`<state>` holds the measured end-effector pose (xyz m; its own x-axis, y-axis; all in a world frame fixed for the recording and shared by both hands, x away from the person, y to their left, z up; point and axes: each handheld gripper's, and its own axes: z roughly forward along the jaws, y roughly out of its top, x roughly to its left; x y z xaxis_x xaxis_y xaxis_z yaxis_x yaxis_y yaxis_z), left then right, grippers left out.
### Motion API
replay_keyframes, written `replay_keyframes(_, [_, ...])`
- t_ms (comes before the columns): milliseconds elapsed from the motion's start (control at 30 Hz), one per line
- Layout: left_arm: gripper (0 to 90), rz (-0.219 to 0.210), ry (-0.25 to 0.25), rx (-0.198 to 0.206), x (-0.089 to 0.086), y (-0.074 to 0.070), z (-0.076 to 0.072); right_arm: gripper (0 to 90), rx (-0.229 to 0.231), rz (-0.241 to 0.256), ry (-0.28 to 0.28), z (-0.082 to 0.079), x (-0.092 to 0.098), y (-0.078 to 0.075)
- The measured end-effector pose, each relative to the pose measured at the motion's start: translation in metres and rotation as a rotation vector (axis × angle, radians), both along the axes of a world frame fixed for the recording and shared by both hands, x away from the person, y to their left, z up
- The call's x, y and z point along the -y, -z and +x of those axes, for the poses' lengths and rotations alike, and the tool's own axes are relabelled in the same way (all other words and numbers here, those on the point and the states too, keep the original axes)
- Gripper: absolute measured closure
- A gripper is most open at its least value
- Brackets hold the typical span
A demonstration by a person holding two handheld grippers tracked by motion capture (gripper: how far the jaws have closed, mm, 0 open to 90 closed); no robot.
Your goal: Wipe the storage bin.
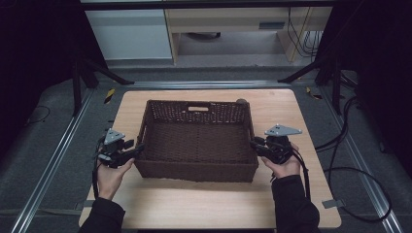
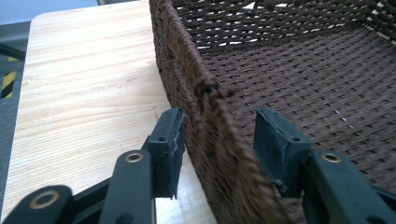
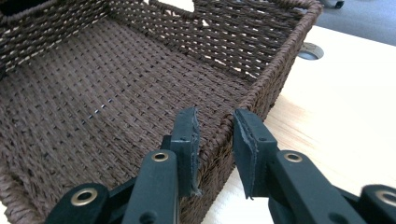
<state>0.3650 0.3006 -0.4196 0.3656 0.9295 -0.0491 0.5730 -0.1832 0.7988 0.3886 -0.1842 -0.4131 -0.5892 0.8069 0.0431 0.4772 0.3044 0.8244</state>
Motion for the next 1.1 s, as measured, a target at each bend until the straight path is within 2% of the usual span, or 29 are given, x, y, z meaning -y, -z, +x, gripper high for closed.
replay_keyframes(100, [59.4,0.010,0.011,-0.004,0.001,0.000,-0.005,70.0,-0.009,-0.008,-0.002,-0.006,-0.001,-0.001])
replay_keyframes(200, [71.3,0.001,0.009,-0.016,0.003,0.001,-0.004,69.0,-0.028,0.000,-0.011,-0.012,0.000,-0.004])
replay_keyframes(267, [73.5,0.016,0.011,-0.014,0.004,0.001,-0.003,66.1,-0.030,-0.002,-0.013,-0.012,-0.001,-0.006])
replay_keyframes(333, [74.3,0.021,0.007,-0.014,0.004,0.001,-0.001,62.3,-0.005,0.011,-0.002,-0.010,-0.001,-0.008])
replay_keyframes(433, [75.9,0.016,-0.005,-0.007,0.004,0.002,0.005,61.5,0.029,-0.009,0.021,-0.003,-0.004,-0.006])
replay_keyframes(500, [76.1,0.000,-0.004,-0.006,0.002,0.003,0.006,62.8,0.022,-0.020,0.035,0.000,-0.006,-0.003])
replay_keyframes(700, [73.5,-0.003,0.003,0.005,0.001,0.000,0.002,68.3,0.012,-0.024,0.037,-0.001,-0.005,0.000])
replay_keyframes(767, [74.0,0.017,0.005,0.011,0.001,0.000,0.000,68.3,0.008,-0.026,0.038,-0.004,-0.006,0.000])
replay_keyframes(867, [75.1,0.008,-0.002,0.002,0.000,-0.001,0.000,67.9,-0.007,-0.032,0.033,-0.010,-0.007,-0.002])
replay_keyframes(1033, [77.6,0.018,-0.011,0.003,0.000,0.001,0.004,67.1,-0.025,-0.033,0.025,-0.012,-0.008,-0.006])
replay_keyframes(1100, [78.1,0.006,-0.013,-0.002,-0.001,0.002,0.006,62.6,0.002,-0.013,0.024,-0.010,-0.006,-0.008])
